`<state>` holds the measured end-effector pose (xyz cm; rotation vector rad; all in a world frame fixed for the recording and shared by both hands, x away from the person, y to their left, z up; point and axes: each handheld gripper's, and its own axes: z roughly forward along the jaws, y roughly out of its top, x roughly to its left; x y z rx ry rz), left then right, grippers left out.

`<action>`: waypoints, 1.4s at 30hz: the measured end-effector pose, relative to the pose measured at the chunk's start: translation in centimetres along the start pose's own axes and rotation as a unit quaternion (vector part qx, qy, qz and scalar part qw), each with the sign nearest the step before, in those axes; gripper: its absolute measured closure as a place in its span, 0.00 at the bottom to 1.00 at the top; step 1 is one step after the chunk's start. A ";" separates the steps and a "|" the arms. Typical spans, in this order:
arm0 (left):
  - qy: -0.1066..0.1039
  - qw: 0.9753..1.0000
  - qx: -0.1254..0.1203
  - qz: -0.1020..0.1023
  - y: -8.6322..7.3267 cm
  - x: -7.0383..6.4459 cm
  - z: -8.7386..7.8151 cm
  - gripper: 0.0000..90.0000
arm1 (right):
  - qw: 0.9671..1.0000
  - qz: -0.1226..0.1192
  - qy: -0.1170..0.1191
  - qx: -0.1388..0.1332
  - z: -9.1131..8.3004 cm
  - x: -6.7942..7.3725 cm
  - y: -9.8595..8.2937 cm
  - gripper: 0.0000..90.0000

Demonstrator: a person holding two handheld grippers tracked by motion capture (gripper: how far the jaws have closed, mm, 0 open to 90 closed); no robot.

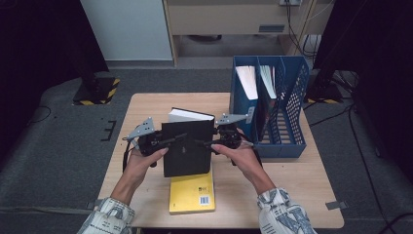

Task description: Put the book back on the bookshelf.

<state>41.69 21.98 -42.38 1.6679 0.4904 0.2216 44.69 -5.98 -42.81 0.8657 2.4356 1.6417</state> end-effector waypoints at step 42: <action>0.110 0.994 0.019 0.008 -3.6 -1.5 -4.9 0.15 | 0.995 -0.083 -0.031 -0.038 -1.3 5.5 -2.2 0.37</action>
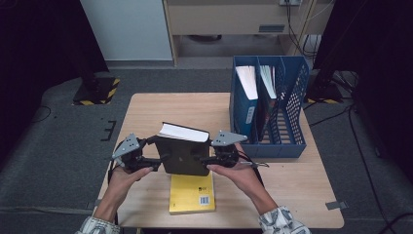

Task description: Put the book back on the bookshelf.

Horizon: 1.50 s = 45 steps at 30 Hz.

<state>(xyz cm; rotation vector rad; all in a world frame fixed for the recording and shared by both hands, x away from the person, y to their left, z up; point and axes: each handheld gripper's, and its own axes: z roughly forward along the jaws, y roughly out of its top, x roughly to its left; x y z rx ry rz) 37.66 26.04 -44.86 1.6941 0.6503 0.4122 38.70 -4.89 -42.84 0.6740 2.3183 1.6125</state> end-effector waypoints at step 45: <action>0.027 0.999 0.015 -0.034 -2.5 0.8 -0.7 0.24 | 0.999 0.010 0.038 -0.038 2.3 0.6 1.9 0.40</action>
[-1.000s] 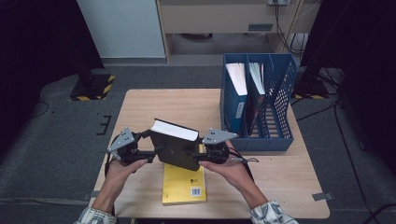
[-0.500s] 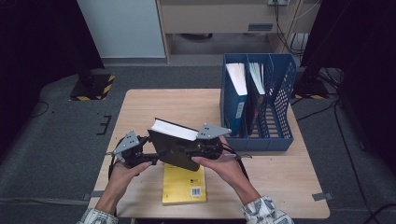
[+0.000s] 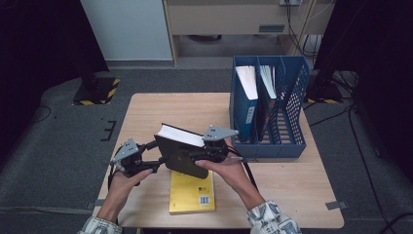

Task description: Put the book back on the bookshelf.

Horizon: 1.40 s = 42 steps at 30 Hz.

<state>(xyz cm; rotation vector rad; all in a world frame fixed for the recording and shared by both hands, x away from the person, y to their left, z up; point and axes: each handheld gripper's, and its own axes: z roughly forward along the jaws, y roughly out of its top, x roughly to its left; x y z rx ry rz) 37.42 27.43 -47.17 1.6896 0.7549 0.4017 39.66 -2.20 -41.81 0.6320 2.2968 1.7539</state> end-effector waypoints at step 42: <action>0.069 0.996 0.043 -0.045 -2.0 3.0 -1.3 0.19 | 0.998 0.038 -0.031 -0.028 -0.8 -0.5 0.8 0.59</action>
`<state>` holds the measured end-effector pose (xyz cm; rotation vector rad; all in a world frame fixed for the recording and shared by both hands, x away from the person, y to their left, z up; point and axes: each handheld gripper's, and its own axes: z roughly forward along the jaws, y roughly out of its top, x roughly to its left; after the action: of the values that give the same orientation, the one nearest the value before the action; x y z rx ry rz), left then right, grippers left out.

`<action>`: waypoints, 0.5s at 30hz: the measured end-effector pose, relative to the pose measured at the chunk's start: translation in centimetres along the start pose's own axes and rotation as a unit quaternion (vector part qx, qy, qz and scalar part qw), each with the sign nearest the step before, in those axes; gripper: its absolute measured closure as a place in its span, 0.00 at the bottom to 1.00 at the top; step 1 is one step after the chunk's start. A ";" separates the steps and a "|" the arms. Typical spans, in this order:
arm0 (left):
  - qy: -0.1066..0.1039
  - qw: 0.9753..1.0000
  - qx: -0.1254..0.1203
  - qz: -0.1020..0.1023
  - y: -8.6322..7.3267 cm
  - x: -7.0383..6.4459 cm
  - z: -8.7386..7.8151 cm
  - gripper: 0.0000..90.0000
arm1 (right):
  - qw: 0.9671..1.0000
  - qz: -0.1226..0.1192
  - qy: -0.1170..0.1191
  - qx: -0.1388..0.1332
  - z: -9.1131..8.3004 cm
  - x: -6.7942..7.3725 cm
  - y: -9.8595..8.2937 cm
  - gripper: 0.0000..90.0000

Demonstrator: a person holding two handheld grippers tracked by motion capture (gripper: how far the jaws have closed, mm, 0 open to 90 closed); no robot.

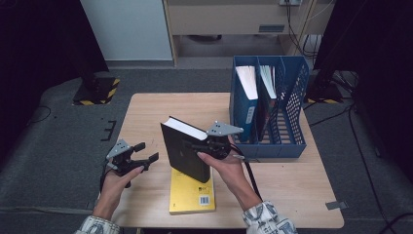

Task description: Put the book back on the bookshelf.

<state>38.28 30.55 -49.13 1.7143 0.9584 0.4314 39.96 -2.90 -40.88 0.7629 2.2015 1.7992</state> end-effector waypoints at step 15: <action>0.008 1.000 0.008 -0.005 -0.1 0.1 0.0 0.19 | 0.999 -0.030 -0.016 -0.006 -1.2 0.8 -1.6 0.57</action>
<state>38.36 30.64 -49.24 1.7212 0.9840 0.4316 38.28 -3.71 -41.95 0.7102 2.1686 1.7577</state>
